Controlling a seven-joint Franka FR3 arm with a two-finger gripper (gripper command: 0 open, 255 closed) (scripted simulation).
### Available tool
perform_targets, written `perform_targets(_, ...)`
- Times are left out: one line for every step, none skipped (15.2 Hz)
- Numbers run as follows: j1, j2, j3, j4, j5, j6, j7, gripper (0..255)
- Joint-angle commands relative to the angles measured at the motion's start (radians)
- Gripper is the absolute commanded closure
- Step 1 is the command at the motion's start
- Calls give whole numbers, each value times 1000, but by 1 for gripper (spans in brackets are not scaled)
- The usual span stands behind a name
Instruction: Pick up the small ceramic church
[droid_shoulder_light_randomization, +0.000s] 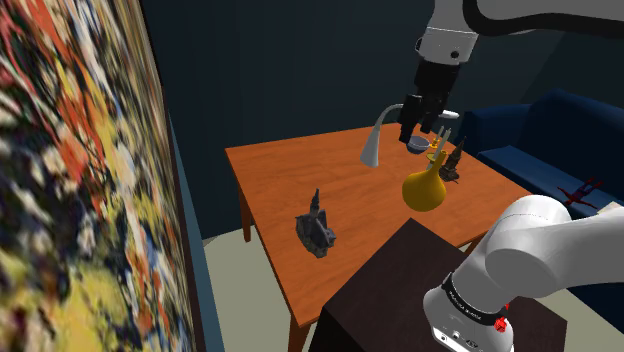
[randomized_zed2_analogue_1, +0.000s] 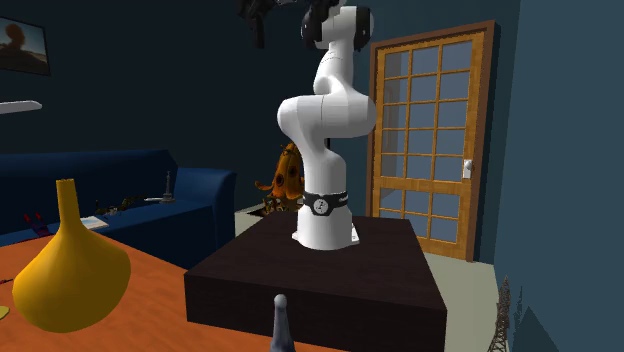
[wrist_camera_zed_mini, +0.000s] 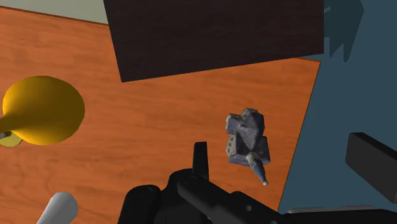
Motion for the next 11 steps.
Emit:
perform_targets(0,0,0,0,0,0,0,0)
perform_targets(-6,-3,20,-32,11,42,42,0)
perform_targets(-12,-4,40,-62,21,84,84,0)
perform_targets(-19,-2,61,-91,32,128,125,0)
perform_targets(-25,2,82,-117,42,172,166,0)
perform_targets(-31,10,104,-142,51,216,208,0)
perform_targets(-37,20,125,-164,60,261,250,0)
perform_targets(-44,33,147,-184,67,307,292,0)
perform_targets(-51,49,170,-202,75,354,334,0)
perform_targets(-59,68,193,-218,81,400,377,0)
perform_targets(-67,89,216,-232,85,448,420,0)
